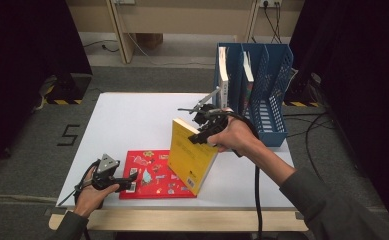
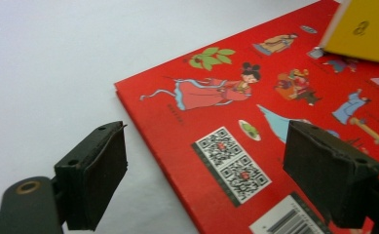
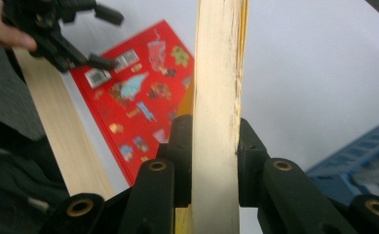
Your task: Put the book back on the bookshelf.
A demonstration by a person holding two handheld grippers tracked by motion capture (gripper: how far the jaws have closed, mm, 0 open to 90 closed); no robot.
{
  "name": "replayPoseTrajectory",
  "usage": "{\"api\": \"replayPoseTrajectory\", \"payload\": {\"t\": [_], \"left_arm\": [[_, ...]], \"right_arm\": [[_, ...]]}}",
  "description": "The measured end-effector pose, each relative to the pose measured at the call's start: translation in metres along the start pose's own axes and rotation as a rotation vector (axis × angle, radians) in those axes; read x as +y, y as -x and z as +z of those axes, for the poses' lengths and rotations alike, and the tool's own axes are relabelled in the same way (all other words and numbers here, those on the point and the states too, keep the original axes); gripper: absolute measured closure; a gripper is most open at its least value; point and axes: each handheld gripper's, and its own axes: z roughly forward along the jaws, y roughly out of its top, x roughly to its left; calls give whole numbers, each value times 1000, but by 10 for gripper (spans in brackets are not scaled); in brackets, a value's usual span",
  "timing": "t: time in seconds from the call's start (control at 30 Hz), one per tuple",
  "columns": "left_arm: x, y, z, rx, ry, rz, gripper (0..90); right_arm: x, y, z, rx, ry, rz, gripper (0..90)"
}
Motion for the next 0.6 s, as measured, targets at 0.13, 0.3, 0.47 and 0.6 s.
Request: {"api": "replayPoseTrajectory", "payload": {"t": [0.13,0.3,0.47,0.6], "left_arm": [[-1,-6,-1,14,-4,-13,155],[-3,-18,-1,61,-8,-33,155],[-6,-29,0,113,-40,-72,155],[-9,-36,1,116,-63,-103,149]], "right_arm": [[4,-2,-9,-67,-63,-48,752],[-1,5,-18,-117,-93,-36,751],[-11,16,-24,-153,-98,-2,752],[-18,23,-25,-164,-108,24,751]]}}
